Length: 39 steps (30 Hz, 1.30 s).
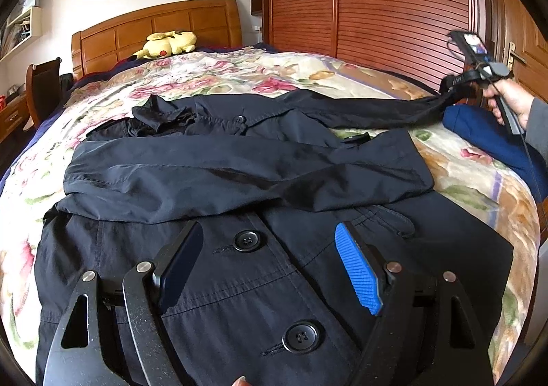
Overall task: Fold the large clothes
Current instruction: 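Lift the held sleeve up off the quilt with the right gripper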
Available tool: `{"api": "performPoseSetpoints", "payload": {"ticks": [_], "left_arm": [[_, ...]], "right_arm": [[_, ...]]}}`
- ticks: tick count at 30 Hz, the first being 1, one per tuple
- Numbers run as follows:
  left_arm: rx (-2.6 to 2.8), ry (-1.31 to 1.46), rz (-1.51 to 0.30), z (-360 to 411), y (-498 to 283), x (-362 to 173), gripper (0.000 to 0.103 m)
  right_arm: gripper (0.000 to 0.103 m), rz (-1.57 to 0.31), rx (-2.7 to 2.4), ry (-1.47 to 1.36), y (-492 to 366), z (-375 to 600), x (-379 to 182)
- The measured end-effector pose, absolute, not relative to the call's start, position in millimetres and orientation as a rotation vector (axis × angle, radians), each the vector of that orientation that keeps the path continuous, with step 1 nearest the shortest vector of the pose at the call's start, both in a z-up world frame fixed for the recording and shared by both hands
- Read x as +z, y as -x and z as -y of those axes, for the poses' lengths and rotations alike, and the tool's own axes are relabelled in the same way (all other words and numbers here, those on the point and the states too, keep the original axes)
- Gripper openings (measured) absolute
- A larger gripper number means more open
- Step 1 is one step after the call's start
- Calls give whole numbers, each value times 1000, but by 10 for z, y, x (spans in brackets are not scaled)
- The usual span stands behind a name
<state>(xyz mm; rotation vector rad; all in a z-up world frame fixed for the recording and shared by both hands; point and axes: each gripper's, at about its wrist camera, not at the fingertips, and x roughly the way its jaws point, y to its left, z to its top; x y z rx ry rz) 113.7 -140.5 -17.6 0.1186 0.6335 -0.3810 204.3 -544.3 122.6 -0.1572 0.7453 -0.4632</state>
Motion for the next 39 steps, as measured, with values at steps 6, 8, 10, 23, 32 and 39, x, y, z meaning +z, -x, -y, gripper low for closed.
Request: {"api": "performPoseSetpoints", "payload": {"ticks": [6,8,10,23,32,39], "left_arm": [[-364,-117,-610,1298,-1088,-107,80],[-358,-115,-604,1235,-1067,-82,80],[-350,-110,-598,1172,-1052,-60,80],[-301,-56,-568,672,-966,86,80],[-266,-55,-554,369,-863,143,80],[-240,-42,-545,134,-831,174,80]], "right_arm": [[7,-586,-386,228,-1812,4946,1713],[7,-590,-327,255,-1783,4742,1772],[6,-580,-298,282,-1733,4581,1806],[6,-516,-115,408,-1349,3623,1991],[6,-439,29,490,-1053,2900,1937],[6,-394,116,508,-935,2518,1976]]}}
